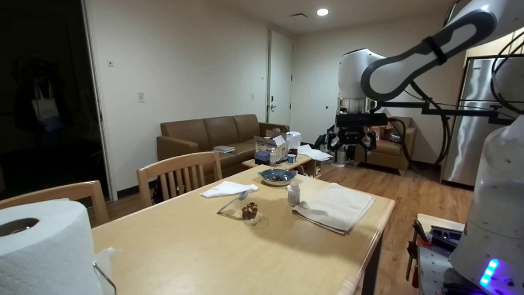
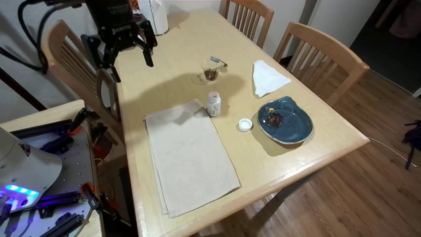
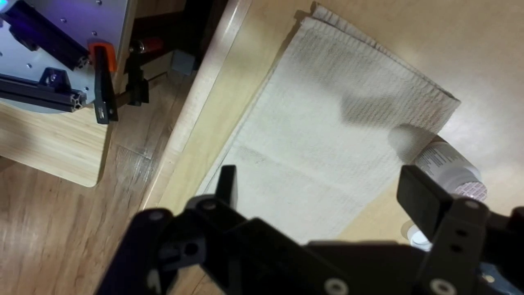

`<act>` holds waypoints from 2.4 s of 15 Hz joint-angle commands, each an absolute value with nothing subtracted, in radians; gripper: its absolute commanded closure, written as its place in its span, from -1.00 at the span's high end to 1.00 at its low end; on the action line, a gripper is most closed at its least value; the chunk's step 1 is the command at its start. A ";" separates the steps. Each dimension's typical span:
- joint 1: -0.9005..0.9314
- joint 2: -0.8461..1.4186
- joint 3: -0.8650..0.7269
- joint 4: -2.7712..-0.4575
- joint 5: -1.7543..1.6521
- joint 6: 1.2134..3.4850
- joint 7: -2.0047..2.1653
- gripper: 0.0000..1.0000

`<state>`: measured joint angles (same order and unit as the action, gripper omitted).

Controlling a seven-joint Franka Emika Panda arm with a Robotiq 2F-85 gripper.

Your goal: Fold the towel in half once

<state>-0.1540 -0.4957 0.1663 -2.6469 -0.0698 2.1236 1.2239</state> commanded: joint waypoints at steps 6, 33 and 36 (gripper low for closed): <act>-0.157 -0.440 0.110 -2.577 -0.133 1.959 1.116 1.00; -0.123 0.130 -0.084 -2.333 -0.566 1.772 0.605 1.00; -0.153 0.177 -0.124 -2.327 -0.612 1.895 0.434 1.00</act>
